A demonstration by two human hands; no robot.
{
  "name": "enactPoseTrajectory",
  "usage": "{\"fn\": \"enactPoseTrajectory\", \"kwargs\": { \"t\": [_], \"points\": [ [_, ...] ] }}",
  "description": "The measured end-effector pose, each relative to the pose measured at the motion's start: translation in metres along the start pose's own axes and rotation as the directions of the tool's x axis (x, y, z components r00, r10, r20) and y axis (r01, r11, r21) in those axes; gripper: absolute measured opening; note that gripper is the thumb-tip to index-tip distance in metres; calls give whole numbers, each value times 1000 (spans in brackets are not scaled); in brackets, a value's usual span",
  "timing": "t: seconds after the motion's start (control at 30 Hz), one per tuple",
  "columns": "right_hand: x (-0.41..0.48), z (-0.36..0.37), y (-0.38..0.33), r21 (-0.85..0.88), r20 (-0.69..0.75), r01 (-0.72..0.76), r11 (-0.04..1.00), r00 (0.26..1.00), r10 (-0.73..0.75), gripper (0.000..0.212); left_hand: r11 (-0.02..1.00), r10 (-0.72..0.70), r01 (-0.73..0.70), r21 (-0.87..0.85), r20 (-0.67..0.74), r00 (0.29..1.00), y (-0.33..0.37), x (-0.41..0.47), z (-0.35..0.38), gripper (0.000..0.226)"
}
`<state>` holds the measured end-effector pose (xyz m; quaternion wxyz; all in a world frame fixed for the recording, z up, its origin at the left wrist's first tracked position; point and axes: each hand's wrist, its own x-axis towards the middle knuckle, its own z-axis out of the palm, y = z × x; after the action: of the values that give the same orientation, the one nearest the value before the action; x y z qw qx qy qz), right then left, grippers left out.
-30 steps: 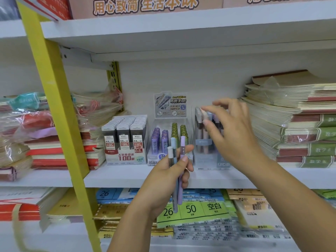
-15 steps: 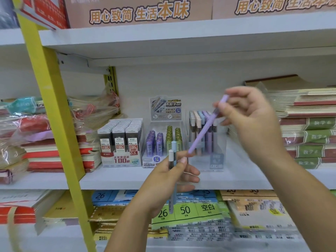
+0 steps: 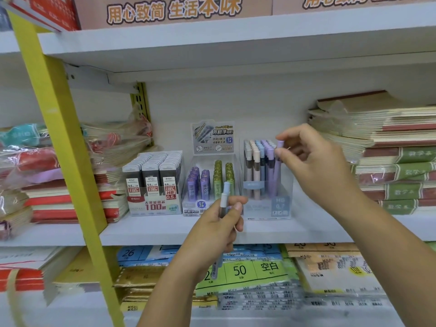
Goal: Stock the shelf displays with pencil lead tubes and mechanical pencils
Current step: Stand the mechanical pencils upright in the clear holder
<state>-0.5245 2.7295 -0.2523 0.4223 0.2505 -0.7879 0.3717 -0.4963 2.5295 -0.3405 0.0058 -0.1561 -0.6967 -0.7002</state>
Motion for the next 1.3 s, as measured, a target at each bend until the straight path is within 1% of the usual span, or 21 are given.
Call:
{"fn": "enactPoseTrajectory", "kwargs": {
  "t": [0.2,0.37,0.43,0.5,0.57,0.63,0.7,0.77,0.8,0.83,0.87,0.9,0.97,1.0,1.03,1.07,1.13,1.17,1.23,1.3],
  "points": [
    [3,-1,6,127,-5,-75,989,997,76,22,1000,-6,6,8,-13,1000,0,-1,0,20],
    [3,1,8,126,-16,-99,987,995,102,23,1000,-7,7,-7,-13,1000,1,0,1,20],
    [1,4,8,77,0,-103,992,995,103,22,1000,-4,4,-23,-11,1000,1,0,2,19],
    [0,9,10,-46,35,-89,995,995,91,19,999,2,-2,-49,-2,1000,2,2,3,19],
    [-1,13,11,-150,84,-82,985,992,95,21,997,5,-4,-83,13,1000,4,2,4,21],
    [-2,15,11,-201,132,-108,974,982,136,25,994,10,-6,-110,36,999,6,1,4,25],
    [-2,12,8,-222,119,-124,967,981,154,26,992,19,-11,-129,61,998,8,-1,4,28],
    [-3,8,-1,-219,49,-81,972,994,93,22,992,29,-17,-127,88,996,11,-3,4,29],
    [-4,6,-8,-185,30,-48,981,998,55,18,993,29,-17,-119,104,994,12,-4,4,28],
    [-5,4,-14,-117,45,-29,993,998,34,14,994,28,-15,-107,120,992,13,-5,5,28],
    [-6,3,-20,-19,106,-40,999,993,42,12,996,25,-13,-92,135,990,14,-5,5,27],
    [-8,3,-26,90,214,-87,992,975,66,15,997,21,-9,-80,149,989,15,-5,5,27],
    [-14,4,-36,249,461,-237,939,882,100,24,997,10,3,-71,177,984,15,-6,7,25],
    [-17,6,-38,298,545,-308,904,832,104,27,998,4,9,-67,190,982,14,-6,8,24],
    [-20,8,-39,334,587,-362,870,802,109,28,998,-2,14,-60,200,980,14,-6,9,23],
    [-22,9,-39,359,590,-387,849,799,115,26,999,-5,16,-50,204,979,14,-6,10,21],
    [-21,9,-37,403,513,-382,831,847,140,22,999,1,8,-48,202,979,15,-6,12,21],
    [-19,7,-36,427,441,-363,828,883,159,21,998,7,5,-59,197,980,16,-6,12,26],
    [-13,1,-33,493,239,-296,818,950,199,21,997,5,8,-71,189,982,18,-6,10,28],
    [-6,-9,-30,510,11,-175,842,980,197,21,999,-17,22,-28,168,986,18,-8,7,22]
  ]
}}
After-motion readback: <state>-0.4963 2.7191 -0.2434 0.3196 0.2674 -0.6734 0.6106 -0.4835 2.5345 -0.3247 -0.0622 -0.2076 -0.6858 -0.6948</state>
